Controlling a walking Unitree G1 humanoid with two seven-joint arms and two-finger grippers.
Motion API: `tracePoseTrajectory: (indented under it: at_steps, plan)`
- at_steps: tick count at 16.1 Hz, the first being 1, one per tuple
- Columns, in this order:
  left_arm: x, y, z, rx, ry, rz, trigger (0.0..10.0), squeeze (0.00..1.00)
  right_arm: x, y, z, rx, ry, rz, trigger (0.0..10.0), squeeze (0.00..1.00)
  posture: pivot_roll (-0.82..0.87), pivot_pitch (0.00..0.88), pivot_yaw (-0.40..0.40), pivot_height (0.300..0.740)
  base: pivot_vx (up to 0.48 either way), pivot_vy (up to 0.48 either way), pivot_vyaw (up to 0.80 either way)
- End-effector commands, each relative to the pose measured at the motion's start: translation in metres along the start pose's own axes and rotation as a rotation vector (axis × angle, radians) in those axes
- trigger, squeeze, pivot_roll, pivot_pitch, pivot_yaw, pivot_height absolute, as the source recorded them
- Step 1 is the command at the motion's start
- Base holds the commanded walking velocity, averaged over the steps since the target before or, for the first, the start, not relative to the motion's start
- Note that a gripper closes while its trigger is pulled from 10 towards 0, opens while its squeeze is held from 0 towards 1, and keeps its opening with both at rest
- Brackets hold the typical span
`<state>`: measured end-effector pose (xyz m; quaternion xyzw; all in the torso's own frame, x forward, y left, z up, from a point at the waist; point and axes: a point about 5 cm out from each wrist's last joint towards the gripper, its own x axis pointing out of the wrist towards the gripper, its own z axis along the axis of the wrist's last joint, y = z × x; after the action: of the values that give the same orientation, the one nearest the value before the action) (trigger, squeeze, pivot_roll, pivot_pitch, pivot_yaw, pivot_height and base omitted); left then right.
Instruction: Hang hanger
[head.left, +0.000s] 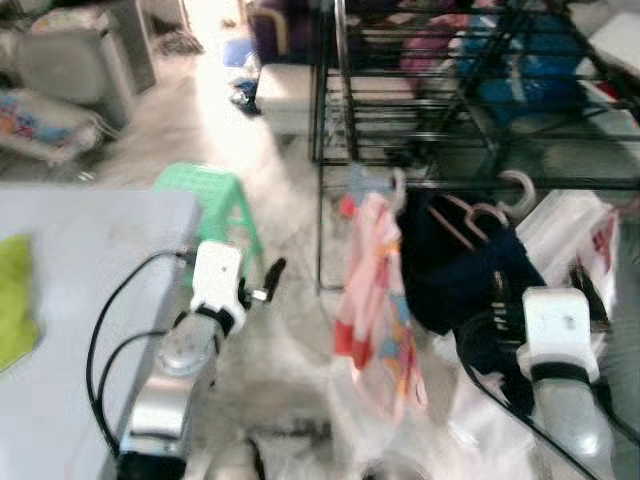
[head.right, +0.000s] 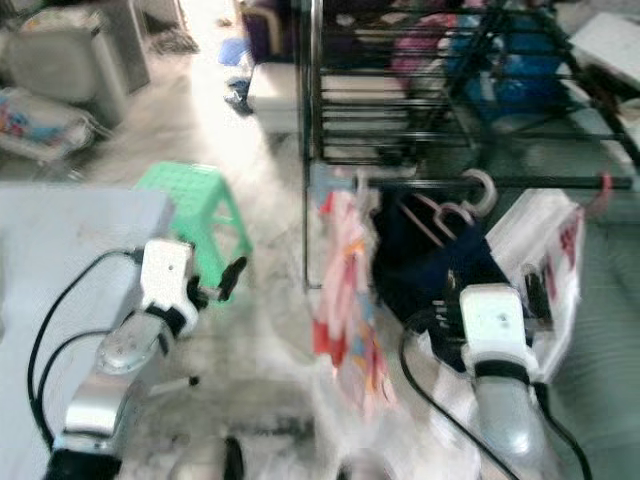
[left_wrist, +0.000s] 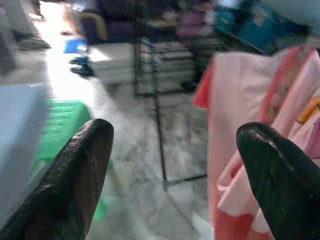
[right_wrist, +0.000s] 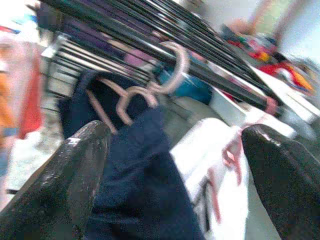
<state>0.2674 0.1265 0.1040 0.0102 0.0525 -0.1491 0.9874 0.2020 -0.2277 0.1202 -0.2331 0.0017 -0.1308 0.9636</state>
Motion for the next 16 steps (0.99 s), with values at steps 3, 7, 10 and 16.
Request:
tracePoseTrajectory:
  at_steps: [3, 7, 10, 16]
  plan:
    - [-0.002, 0.002, -0.006, -0.01, 0.022, 0.01, 10.0, 0.0, 0.007, 0.001, 0.0, 0.004, 0.003, -0.005, 10.0, 0.0, -0.05, 0.02, 0.021, 0.74, 0.0, 0.0, 0.0]
    - [-0.001, 0.004, -0.001, -0.025, -0.007, -0.012, 10.0, 0.0, 0.016, -0.003, 0.0, 0.012, 0.005, -0.016, 10.0, 0.0, -0.05, 0.017, 0.022, 0.74, 0.0, 0.0, 0.0]
    - [-0.002, 0.003, 0.0, -0.043, -0.016, -0.032, 10.0, 0.0, 0.018, -0.007, -0.002, -0.004, 0.012, -0.034, 10.0, 0.0, -0.05, 0.018, 0.025, 0.74, 0.0, -0.311, 0.0]
    - [-0.001, 0.002, -0.001, -0.039, -0.015, -0.044, 10.0, 0.0, 0.024, -0.011, -0.005, 0.0, 0.021, -0.048, 10.0, 0.0, -0.05, 0.016, 0.025, 0.74, 0.0, -0.48, 0.0]
